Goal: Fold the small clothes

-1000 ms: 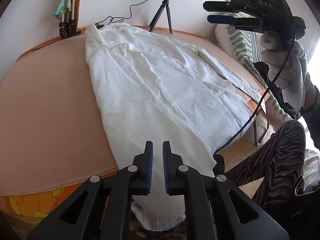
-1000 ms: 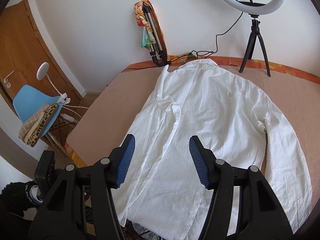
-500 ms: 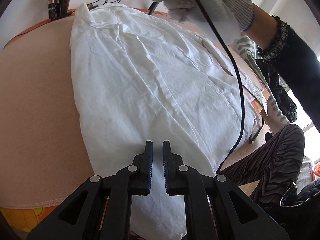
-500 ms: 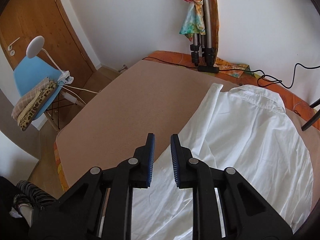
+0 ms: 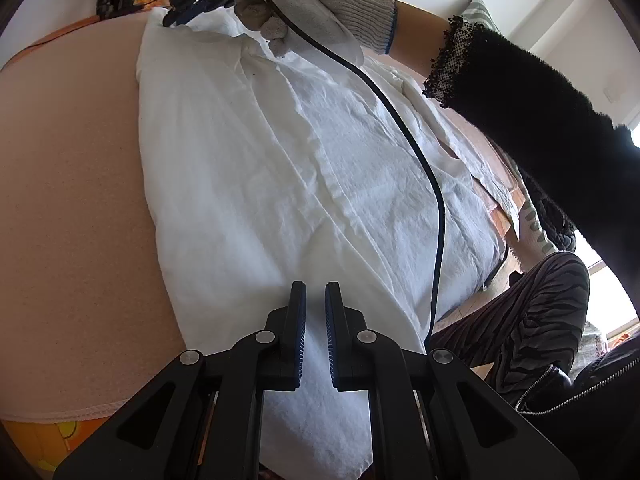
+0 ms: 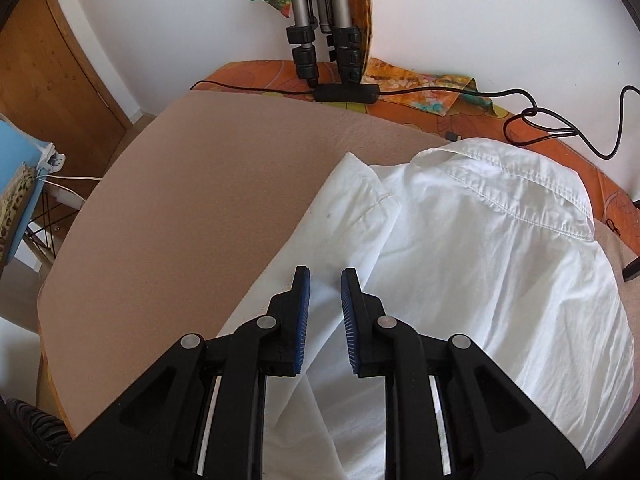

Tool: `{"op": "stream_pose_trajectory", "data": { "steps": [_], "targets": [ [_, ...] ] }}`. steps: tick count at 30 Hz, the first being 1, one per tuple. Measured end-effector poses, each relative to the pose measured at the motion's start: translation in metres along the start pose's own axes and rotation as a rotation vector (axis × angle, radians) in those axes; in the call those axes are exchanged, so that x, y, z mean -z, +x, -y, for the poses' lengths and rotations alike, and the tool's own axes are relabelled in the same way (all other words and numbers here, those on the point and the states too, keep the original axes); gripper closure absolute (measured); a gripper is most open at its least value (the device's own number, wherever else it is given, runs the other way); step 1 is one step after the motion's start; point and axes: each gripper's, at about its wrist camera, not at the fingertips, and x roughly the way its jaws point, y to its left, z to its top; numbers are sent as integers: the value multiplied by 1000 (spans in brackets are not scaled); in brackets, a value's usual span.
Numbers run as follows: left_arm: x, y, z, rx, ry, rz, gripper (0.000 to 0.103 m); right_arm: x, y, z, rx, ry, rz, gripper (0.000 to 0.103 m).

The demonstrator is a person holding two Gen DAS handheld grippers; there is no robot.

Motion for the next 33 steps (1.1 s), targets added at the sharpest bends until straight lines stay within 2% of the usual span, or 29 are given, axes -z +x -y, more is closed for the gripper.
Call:
{"op": "stream_pose_trajectory", "data": {
  "steps": [3, 7, 12, 15, 16, 18, 19, 20, 21, 28, 33],
  "targets": [
    [-1, -1, -1, 2, -8, 0, 95, 2, 6, 5, 2, 13, -4, 85],
    [0, -6, -2, -13, -8, 22, 95, 3, -7, 8, -25, 48, 3, 85],
    [0, -22, 2, -29, 13, 94, 93, 14, -65, 16, -71, 98, 95, 85],
    [-3, -31, 9, -36, 30, 147, 78, 25, -108, 21, -79, 131, 148, 85],
    [-4, -34, 13, -33, 38, 163, 78, 30, -122, 23, -81, 142, 164, 84],
    [-7, -39, 21, -32, 60, 189, 77, 42, -151, 25, -75, 158, 197, 74],
    [-8, -41, 25, -32, 71, 204, 76, 49, -166, 26, -68, 163, 215, 63],
    [-9, -43, 29, -27, 80, 218, 72, 56, -180, 26, -58, 168, 233, 56],
    [-10, -44, 34, -20, 87, 232, 69, 64, -194, 27, -47, 171, 251, 56],
    [-17, -49, 70, 37, 139, 306, 69, 130, -291, 41, 53, 210, 334, 48],
    [-20, -42, 88, 68, 159, 276, 69, 185, -341, 65, 153, 276, 353, 48]
  ]
}}
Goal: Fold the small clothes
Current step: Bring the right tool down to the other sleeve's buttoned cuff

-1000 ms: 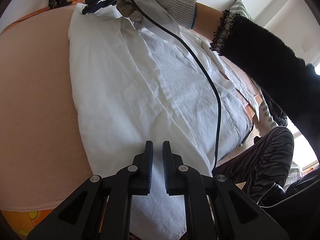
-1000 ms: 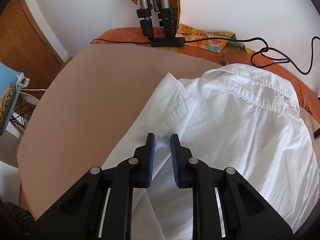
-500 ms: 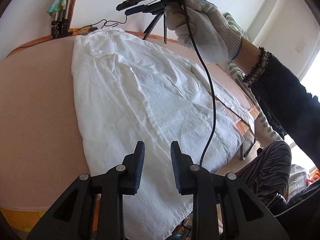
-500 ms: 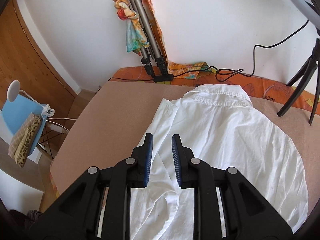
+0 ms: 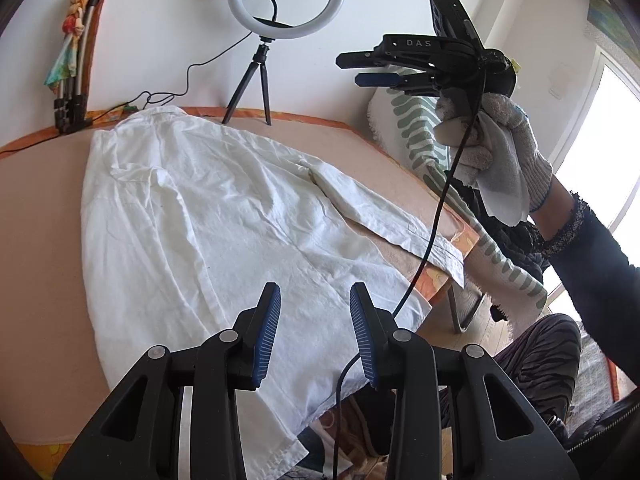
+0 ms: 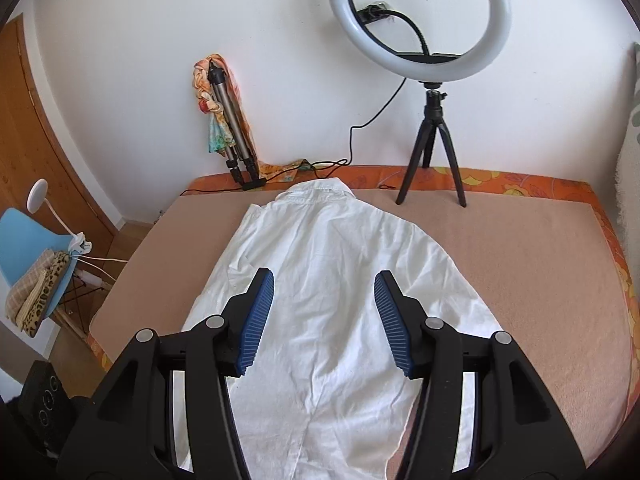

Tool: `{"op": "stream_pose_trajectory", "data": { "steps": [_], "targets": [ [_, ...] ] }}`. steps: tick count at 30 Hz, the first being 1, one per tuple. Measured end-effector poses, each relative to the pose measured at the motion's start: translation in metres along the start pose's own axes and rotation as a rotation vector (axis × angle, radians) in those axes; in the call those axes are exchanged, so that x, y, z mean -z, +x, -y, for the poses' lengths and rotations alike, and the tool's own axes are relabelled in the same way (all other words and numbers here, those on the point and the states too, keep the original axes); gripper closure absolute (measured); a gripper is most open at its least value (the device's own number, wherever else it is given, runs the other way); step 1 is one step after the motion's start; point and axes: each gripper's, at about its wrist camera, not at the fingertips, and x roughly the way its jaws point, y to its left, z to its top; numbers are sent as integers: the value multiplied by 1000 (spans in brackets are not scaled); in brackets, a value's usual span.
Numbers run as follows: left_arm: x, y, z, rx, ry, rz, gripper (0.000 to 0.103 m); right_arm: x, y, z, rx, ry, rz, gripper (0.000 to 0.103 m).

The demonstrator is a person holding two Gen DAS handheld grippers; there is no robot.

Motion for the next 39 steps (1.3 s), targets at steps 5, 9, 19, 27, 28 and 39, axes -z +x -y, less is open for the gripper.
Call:
{"op": "stream_pose_trajectory", "data": {
  "steps": [5, 9, 19, 27, 28, 39],
  "targets": [
    [-8, 9, 16, 28, 2, -11, 69, 45, -46, 59, 106, 105, 1, 48],
    [-14, 18, 29, 48, 14, -13, 69, 90, -82, 105, 187, 183, -13, 48],
    [-15, 59, 30, 35, -86, -43, 69, 197, -135, 202, 327, 382, -71, 48],
    [-7, 73, 32, 11, -67, -72, 69, 272, -127, 268, 299, 714, -141, 39],
    [-6, 73, 32, 4, -62, -72, 69, 279, -126, 273, 279, 753, -149, 39],
    [-4, 75, 29, -4, -51, -82, 69, 299, -101, 270, 193, 806, -211, 39]
  ]
}}
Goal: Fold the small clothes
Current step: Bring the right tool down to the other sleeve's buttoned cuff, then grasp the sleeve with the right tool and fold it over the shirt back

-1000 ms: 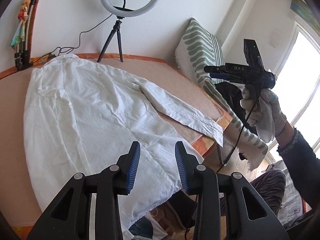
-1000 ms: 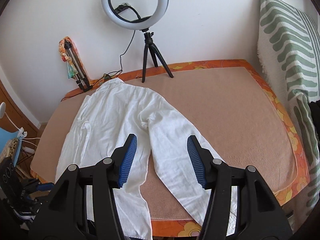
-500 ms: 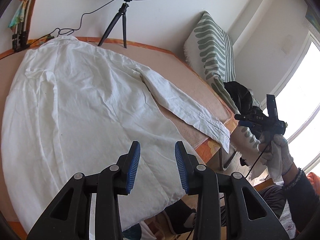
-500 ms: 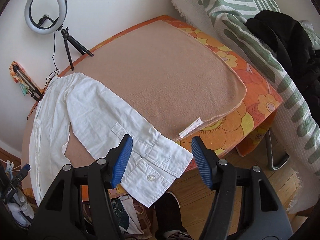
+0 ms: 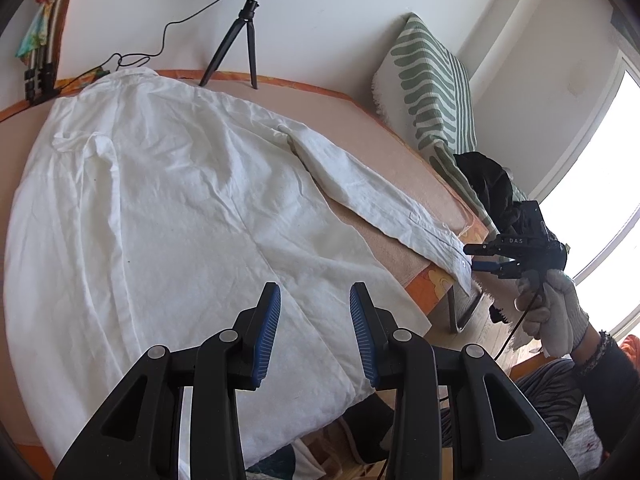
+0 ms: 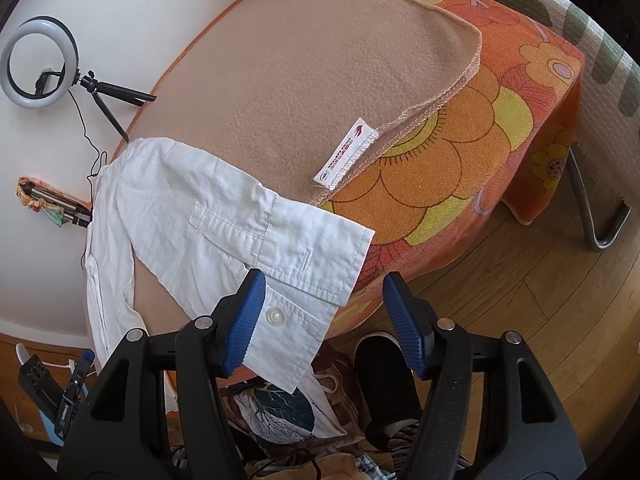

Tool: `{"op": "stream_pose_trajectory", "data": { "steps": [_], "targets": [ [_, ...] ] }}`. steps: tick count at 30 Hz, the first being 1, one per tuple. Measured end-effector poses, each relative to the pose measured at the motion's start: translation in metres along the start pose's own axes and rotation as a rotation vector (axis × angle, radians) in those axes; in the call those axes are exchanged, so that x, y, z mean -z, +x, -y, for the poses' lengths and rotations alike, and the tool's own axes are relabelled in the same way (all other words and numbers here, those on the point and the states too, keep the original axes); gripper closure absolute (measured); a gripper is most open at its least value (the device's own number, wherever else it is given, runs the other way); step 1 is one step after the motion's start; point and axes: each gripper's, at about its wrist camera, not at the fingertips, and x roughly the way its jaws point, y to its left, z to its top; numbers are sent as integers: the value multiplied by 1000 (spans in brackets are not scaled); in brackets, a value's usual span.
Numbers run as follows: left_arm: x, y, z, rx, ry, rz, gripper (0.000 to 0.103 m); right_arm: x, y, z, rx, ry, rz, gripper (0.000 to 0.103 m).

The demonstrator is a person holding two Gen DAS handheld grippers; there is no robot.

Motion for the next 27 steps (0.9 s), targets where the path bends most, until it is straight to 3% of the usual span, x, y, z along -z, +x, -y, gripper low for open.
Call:
{"op": "stream_pose_trajectory", "data": {
  "steps": [3, 9, 11, 16, 27],
  "targets": [
    [1, 0, -1, -1, -1, -4, 69, 4, 6, -5, -14, -7, -19, 40],
    [0, 1, -2, -4, 2, -6, 69, 6, 8, 0, -49, 29, -45, 63],
    [0, 2, -1, -7, 9, -6, 69, 7, 4, 5, -50, 46, -43, 75],
    [1, 5, 0, -8, 20, -14, 69, 10, -9, 5, -67, 53, -3, 98],
    [-7, -2, -17, -14, -33, 13, 69, 27, -50, -86, -101, -199, 151, 100]
  ]
}}
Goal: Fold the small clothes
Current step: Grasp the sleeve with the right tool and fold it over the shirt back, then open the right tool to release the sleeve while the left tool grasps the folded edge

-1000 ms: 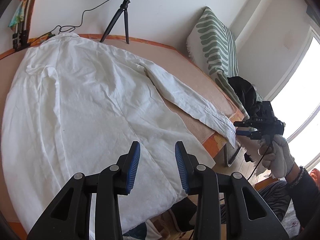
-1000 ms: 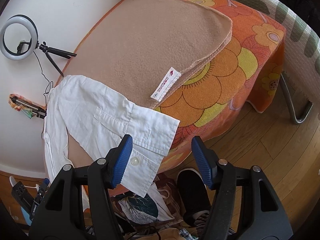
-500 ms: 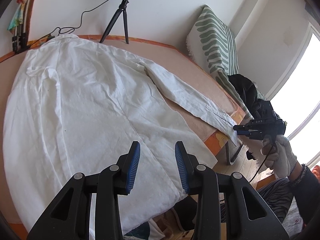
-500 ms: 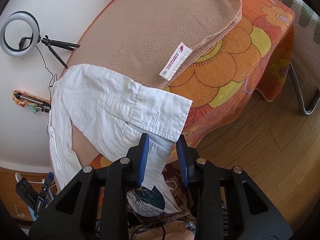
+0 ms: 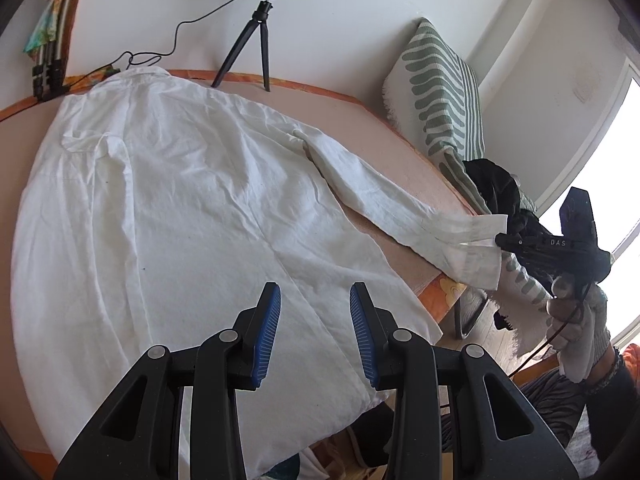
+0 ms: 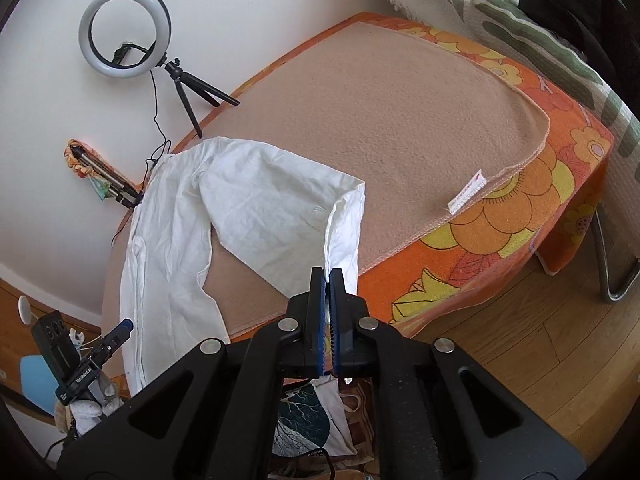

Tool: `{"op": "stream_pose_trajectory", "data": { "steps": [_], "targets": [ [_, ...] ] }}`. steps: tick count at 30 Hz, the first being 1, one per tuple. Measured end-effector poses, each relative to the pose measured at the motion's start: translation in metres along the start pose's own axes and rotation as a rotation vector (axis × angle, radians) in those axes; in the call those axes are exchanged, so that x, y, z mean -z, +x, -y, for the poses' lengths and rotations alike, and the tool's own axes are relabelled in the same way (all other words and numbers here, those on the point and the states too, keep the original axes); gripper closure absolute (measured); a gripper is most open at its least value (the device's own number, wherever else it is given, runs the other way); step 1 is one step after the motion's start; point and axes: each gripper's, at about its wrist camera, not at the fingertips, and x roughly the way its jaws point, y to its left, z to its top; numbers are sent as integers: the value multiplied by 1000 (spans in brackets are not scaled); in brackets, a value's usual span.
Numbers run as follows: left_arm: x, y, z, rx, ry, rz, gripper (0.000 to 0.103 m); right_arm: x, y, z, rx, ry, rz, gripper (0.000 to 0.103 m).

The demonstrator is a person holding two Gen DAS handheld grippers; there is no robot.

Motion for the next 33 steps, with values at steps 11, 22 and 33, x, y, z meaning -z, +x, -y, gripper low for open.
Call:
{"op": "stream_pose_trajectory", "data": {
  "steps": [11, 22, 33],
  "targets": [
    [-8, -13, -43, 112, -228, 28, 56, 56, 12, -170, -187, -406, -61, 100],
    [2, 15, -40, 238, -317, -106, 52, 128, 77, -208, -264, -562, -298, 100],
    [10, 46, -16, 155, -186, -192, 59, 128, 70, -191, -279, -634, -430, 80]
  ]
}}
